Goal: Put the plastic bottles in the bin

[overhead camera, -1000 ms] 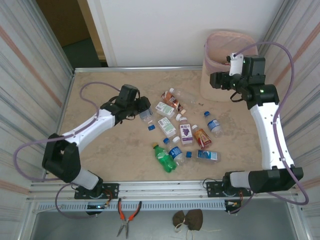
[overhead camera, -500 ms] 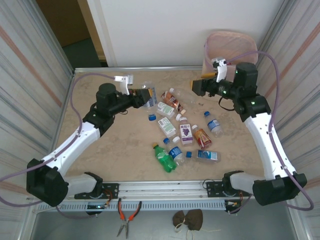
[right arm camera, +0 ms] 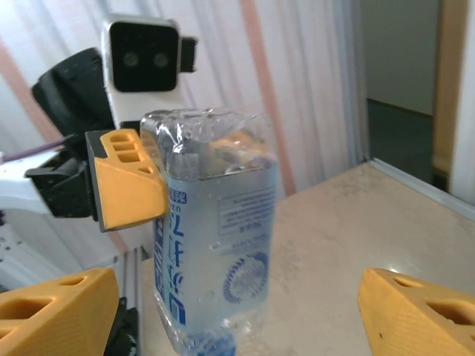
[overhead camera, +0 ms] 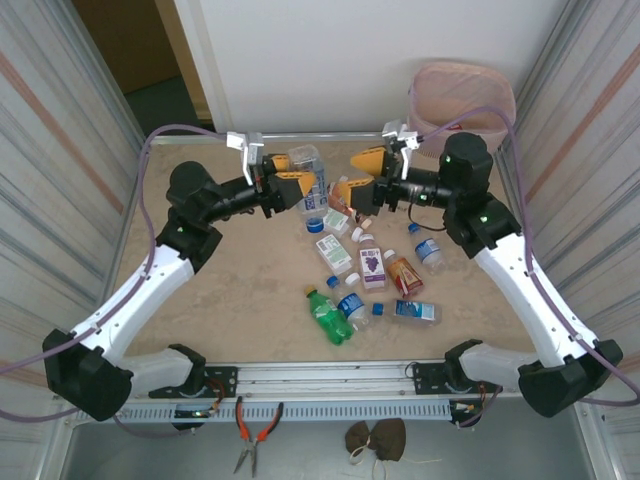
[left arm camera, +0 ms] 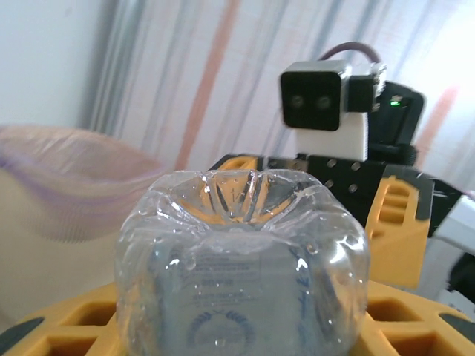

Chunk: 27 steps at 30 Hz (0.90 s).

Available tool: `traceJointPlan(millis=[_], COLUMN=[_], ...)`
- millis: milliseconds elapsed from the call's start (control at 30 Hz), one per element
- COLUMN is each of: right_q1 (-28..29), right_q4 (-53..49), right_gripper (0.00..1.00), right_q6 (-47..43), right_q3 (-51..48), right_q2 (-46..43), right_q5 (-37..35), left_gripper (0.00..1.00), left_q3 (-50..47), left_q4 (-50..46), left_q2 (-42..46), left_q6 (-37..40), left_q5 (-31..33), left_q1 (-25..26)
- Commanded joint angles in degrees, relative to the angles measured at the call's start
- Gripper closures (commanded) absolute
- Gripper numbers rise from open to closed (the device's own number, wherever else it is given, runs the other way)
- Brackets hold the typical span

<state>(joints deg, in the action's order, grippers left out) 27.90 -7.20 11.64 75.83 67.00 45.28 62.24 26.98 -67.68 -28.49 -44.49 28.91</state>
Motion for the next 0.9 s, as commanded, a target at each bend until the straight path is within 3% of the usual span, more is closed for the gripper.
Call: traceJointPlan(millis=[0,233,667,867], right_q1=[3.27,7.4,9.33,9.62], right_q4=[3.68,4.85,3.17,1.81], right_gripper=[0.16,0.17,0.39,0.43], right_q6=[-2.37,-1.79,-1.97,-2.67], right_q3=[0.23,1.95,3.45,3.84], right_q2=[-1.45,0.77,-0.09,-0.54], right_q5=[0.34,1.35,1.92,1.83], left_gripper=[0.51,0.51,0.49,0.43], left_q3=[2.8,5.43,6.26,4.75], left_q4=[6.58,7.93,6.82,5.26], left_q2=[1.86,1.65,2.14,3.99], left_q6=[1.57,2.63,4.62,6.23], left_q5=[-4.88,-7.26,-7.05,-4.72], left_q1=[1.28,3.63,5.68,5.64])
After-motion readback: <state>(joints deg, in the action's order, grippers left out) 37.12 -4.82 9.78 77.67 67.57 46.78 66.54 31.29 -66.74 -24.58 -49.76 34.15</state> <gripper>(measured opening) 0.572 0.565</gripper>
